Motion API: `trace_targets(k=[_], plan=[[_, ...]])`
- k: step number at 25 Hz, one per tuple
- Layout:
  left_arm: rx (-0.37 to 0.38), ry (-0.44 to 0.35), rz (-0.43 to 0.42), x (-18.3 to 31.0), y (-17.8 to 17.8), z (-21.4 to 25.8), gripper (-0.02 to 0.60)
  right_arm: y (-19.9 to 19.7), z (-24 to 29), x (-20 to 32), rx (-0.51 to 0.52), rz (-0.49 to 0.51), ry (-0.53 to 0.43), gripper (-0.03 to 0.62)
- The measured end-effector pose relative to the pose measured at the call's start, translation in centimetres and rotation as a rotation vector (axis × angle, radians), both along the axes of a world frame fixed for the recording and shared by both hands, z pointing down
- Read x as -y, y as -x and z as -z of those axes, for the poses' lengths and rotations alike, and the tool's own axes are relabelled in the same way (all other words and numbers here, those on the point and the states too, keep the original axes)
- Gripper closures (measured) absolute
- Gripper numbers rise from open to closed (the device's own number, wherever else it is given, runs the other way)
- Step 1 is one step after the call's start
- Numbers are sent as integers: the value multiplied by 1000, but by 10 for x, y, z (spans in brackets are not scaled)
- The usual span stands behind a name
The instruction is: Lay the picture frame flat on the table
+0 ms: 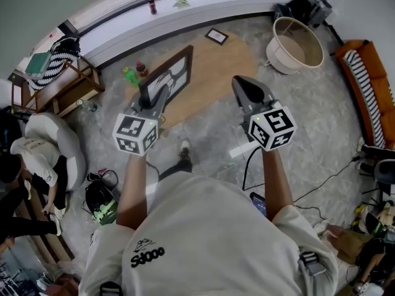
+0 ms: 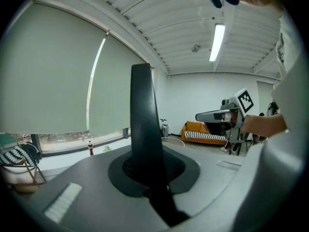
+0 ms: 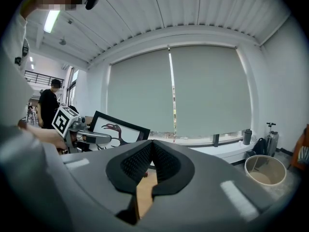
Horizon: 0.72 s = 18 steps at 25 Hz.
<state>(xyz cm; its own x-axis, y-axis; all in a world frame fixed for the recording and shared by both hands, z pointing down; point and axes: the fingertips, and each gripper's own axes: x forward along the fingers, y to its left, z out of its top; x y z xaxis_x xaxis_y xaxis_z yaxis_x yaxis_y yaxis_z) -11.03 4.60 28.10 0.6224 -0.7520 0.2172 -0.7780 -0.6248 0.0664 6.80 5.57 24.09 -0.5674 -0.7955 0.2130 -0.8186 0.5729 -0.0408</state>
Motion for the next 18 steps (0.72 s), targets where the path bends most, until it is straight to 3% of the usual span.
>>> trace_targets(k=[18], plan=[[-16,60,-43,89,21,-34,554,30,-34,79,-45,-19,70,591]])
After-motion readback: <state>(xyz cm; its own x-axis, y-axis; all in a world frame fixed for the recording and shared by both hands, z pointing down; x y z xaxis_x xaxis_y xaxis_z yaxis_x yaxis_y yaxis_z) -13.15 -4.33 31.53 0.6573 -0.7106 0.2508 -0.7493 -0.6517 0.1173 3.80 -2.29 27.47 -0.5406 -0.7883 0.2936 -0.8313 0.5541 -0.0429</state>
